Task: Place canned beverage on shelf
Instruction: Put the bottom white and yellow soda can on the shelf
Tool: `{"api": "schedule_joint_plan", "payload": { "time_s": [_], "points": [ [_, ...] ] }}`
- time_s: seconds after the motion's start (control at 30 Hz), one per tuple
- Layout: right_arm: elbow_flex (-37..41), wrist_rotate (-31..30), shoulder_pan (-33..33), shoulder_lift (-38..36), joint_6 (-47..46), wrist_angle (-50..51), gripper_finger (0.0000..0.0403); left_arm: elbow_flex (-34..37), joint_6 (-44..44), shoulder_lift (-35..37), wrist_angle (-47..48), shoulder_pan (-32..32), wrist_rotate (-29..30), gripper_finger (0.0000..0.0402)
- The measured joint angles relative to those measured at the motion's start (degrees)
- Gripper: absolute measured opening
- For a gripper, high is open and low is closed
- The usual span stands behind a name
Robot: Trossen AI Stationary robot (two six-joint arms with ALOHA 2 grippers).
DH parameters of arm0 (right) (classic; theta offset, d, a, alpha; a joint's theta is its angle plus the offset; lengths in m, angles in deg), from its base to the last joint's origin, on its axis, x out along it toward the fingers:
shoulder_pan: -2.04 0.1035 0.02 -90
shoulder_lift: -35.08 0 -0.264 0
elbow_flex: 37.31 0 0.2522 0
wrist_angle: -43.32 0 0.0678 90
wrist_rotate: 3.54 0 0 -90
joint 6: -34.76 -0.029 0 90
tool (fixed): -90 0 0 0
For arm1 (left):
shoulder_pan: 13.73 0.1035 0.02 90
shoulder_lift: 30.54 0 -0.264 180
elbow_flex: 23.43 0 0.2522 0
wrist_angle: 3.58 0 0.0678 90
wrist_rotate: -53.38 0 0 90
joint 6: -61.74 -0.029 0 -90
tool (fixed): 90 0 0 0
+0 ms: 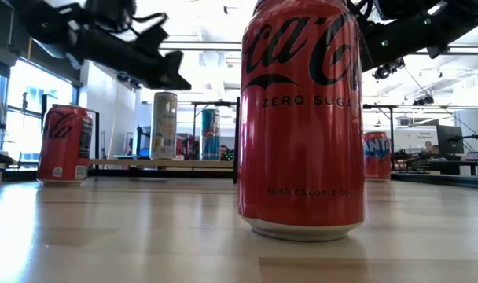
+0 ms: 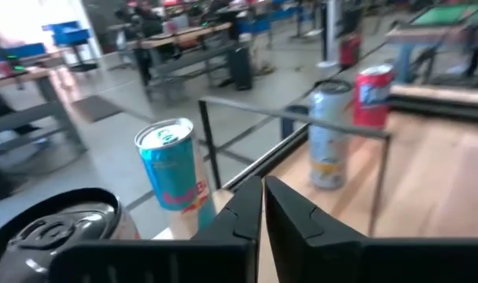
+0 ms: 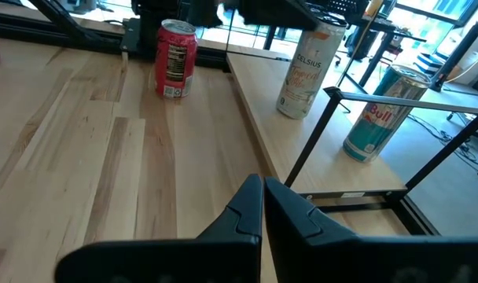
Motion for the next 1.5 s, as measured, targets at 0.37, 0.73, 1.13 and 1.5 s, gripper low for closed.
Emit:
{"api": "schedule_joint_plan", "payload": {
  "time_s": [0.37, 0.73, 1.13, 1.5],
  "points": [
    [0.00, 0.02, -0.01, 0.00, 0.00, 0.00, 0.0000, -11.80, -2.48, -13.48, 11.88, 0.17, 9.42, 0.0001],
    [0.00, 0.01, -0.01, 0.00, -0.01, 0.23, 0.0000, -12.44, -1.04, -18.70, 14.13, 4.22, 14.80, 0.0000],
    [0.00, 0.01, -0.02, 0.00, -0.44, 0.73, 0.0000, -12.48, 2.27, -15.15, 24.43, 5.90, 20.95, 0.0000],
    [0.00, 0.00, 0.00, 0.00, -0.44, 1.05, 0.0000, -12.48, 8.54, -10.60, 22.77, 8.14, 5.76, 0.0000]
  ]
}}
